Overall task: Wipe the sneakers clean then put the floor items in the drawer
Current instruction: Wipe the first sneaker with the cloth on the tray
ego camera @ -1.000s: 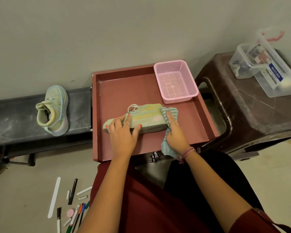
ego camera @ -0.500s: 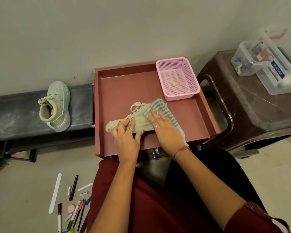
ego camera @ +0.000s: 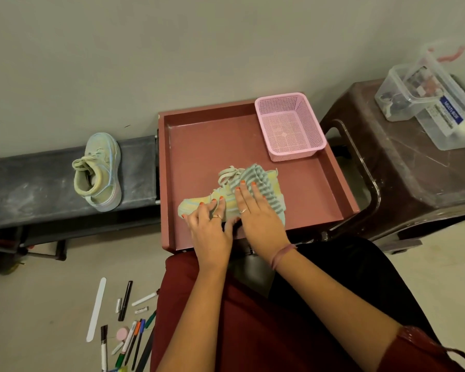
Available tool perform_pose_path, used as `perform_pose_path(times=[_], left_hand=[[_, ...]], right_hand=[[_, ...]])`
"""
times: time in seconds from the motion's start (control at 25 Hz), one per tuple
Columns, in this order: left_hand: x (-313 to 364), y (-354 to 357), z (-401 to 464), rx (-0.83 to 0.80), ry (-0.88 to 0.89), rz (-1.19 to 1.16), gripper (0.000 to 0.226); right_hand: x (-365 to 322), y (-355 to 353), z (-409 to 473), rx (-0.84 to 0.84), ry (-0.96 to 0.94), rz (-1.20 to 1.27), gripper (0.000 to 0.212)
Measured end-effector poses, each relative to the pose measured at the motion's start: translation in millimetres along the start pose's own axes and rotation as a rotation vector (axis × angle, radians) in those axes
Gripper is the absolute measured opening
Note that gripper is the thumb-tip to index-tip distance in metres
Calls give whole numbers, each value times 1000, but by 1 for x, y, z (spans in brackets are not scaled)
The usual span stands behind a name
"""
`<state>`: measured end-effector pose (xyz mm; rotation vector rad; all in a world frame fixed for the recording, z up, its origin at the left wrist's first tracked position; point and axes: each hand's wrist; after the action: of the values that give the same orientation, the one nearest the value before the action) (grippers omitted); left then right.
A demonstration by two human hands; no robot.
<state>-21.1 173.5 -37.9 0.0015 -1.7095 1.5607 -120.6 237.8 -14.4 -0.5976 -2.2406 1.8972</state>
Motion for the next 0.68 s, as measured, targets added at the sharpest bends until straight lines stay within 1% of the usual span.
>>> perform_pose_path(times=[0.04, 0.08, 0.2, 0.28, 0.32, 0.44, 0.48, 0.52, 0.6, 0.64, 0.68], left_hand=[[-1, 1, -3, 15, 4, 4, 49], [-3, 2, -3, 28, 11, 9, 50], [-4, 5, -2, 38, 26, 10, 50], [-4, 4, -2, 37, 26, 10, 50], [-4, 4, -2, 35, 28, 17, 50], [-5, 5, 0, 58, 46, 40, 49], [-5, 5, 0, 68, 56, 42, 48], [-6, 5, 0, 76, 66, 43, 47], [-6, 4, -1, 83, 74, 43, 49], [-5, 4, 0, 86, 76, 41, 50], [-6, 5, 1, 87, 78, 37, 51]], right_hand=[[10, -1, 1, -12, -30, -22, 62], [18, -4, 5, -19, -17, -42, 62], [30, -22, 31, -16, 173, 12, 60], [24, -34, 41, -34, 236, 68, 60], [18, -32, 39, -35, 220, 60, 61], [-3, 3, 3, -26, -6, -10, 58], [-5, 12, -14, -51, -65, -29, 57], [-1, 18, -23, -49, -80, -18, 59], [22, 15, -18, 90, 4, -1, 60], [33, 6, -10, 123, 85, 15, 60], [42, -4, 1, 112, 168, 87, 62]])
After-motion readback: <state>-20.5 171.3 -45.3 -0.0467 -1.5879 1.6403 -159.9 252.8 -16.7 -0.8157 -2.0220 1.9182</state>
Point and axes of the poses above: each hand's wrist, its own z-axis towards the middle knuckle, its own y-axis out of the palm, x = y × z, and after that the axes turned 8 degrees about -x, right-handed
